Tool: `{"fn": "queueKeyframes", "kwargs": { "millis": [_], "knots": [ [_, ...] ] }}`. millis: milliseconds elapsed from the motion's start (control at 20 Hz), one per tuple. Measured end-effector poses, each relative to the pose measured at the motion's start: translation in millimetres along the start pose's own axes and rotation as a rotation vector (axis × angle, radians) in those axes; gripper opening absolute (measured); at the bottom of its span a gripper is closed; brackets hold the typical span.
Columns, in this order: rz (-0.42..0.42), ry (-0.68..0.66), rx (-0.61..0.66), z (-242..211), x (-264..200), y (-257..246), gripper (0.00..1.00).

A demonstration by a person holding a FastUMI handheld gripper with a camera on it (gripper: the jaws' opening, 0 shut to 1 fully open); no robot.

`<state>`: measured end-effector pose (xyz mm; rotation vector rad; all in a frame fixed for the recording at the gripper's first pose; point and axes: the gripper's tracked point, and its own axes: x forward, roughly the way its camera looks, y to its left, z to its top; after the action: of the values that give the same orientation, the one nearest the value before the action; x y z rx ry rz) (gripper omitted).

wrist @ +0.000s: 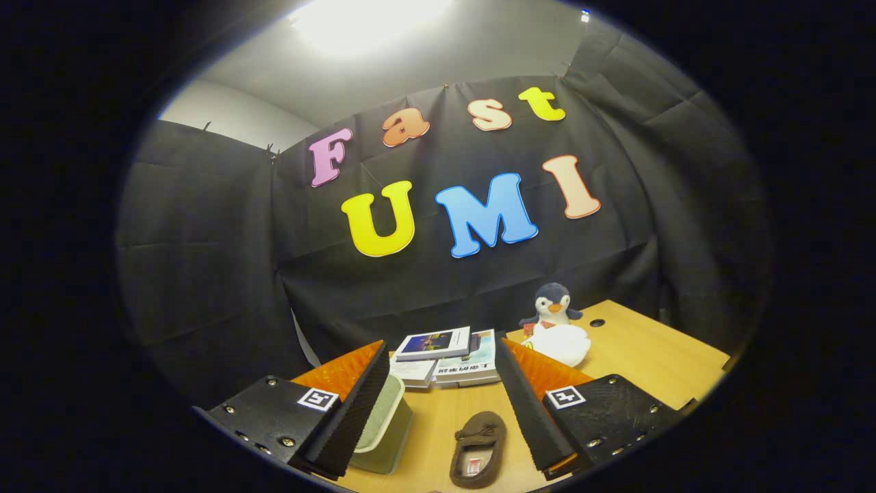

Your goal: Open the storage box then place both shoes into the box .Put the left shoe in first, then the right shoe, with the right side of both shoes facing outward in a uniform manner.

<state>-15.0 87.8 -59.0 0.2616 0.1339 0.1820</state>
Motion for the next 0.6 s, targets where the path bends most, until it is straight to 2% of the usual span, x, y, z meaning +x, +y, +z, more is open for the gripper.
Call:
{"fn": "queueKeyframes", "kwargs": {
  "millis": [300, 600],
  "knots": [
    [0.071, 0.127, 0.169, -51.9, 8.6, 25.9, 0.95],
    [0.136, 0.263, 0.401, -96.5, 15.1, 46.1, 0.95]
  ]
}}
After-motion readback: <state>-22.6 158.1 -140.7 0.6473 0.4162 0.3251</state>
